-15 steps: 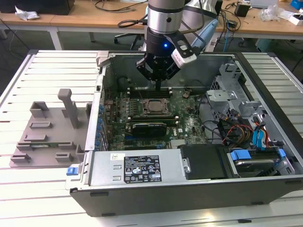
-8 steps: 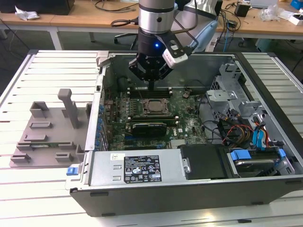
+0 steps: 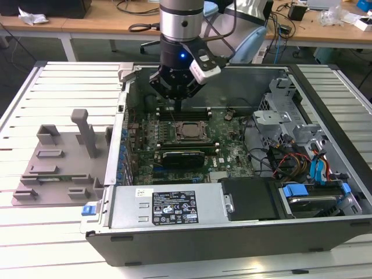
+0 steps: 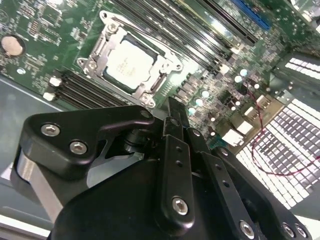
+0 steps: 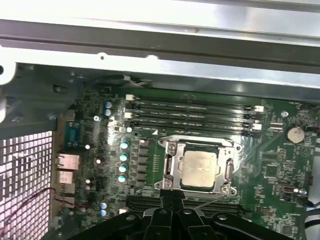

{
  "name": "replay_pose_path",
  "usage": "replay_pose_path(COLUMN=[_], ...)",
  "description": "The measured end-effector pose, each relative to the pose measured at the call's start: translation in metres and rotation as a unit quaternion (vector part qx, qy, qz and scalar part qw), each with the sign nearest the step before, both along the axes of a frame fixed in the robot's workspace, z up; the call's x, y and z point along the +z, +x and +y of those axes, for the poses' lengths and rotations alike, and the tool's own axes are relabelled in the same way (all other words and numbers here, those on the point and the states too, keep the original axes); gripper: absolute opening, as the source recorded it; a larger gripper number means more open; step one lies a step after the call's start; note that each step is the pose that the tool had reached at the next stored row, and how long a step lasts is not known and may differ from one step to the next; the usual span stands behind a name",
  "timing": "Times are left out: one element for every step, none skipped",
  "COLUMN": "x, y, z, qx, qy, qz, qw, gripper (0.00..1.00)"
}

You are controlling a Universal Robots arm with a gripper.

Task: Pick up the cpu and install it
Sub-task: 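Install the first cpu locking lever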

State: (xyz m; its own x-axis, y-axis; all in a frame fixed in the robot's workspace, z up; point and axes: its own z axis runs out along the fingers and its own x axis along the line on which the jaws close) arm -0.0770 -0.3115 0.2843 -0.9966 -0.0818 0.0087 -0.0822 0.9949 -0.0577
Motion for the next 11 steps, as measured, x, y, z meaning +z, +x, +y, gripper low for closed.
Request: replay_pose_path(x=[0.0,0.0,0.0,0.0,0.0,0.0,0.0,0.0,0.0,0.0,0.0], y=[-0.0021,-0.0036,-0.0049,-0.0061,-0.0074,-0.0086,-0.01,-0.011,-0.0126,-0.0147,-0.0154], z=[0.0,0.0,0.0,0.0,0.0,0.0,0.0,0.0,0.0,0.0,0.0], qx=[0.0,0.0,0.0,0.0,0.0,0.0,0.0,0.0,0.0,0.0,0.0], qy=[0.0,0.0,0.0,0.0,0.0,0.0,0.0,0.0001,0.0,0.0,0.0], qz=[0.0,0.0,0.0,0.0,0.0,0.0,0.0,-0.0001,0.0,0.0,0.0], qw=[1.0,1.0,1.0,1.0,1.0,1.0,1.0,1.0,1.0,1.0,1.0], gripper=[0.11,0.11,0.11,0.11,0.11,0.11,0.11,0.11,0.11,0.11,0.11])
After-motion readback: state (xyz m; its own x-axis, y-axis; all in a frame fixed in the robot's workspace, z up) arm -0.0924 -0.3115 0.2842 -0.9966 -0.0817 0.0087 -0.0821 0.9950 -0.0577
